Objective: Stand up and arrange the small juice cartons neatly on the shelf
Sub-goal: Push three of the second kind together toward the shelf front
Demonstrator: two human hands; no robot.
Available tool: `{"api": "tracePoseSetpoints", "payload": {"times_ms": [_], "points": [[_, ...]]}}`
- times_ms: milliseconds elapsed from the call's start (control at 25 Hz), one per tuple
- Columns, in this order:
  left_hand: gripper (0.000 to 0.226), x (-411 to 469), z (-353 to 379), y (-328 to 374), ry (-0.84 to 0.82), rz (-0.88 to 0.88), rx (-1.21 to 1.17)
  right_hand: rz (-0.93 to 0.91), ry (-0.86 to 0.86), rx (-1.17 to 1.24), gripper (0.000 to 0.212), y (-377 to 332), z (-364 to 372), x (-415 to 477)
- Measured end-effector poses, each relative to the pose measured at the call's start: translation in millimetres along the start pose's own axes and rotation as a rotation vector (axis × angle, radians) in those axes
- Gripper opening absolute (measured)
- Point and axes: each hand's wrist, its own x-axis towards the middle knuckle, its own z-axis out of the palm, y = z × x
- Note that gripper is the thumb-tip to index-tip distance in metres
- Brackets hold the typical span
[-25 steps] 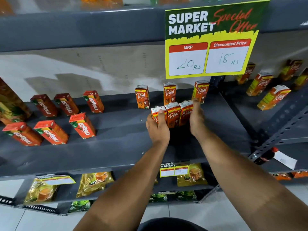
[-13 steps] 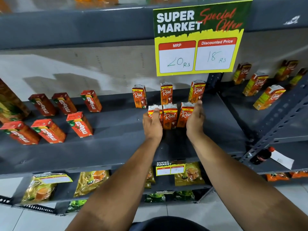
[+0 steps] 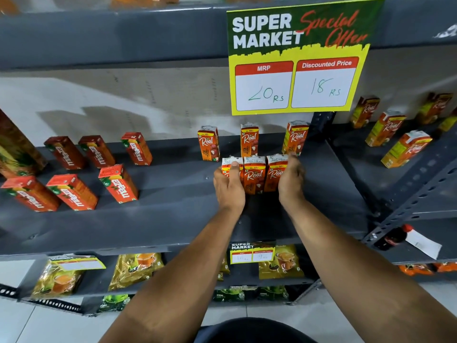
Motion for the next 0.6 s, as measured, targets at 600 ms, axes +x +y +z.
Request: {"api": "tracePoseSetpoints", "payload": {"times_ms": [600], "points": [[0.038,-70.1,-18.5,-2.3,-0.062,-0.050,0.048,0.183,0.039,0.069,0.041,-5.3,-33.6,-62.9]]}}
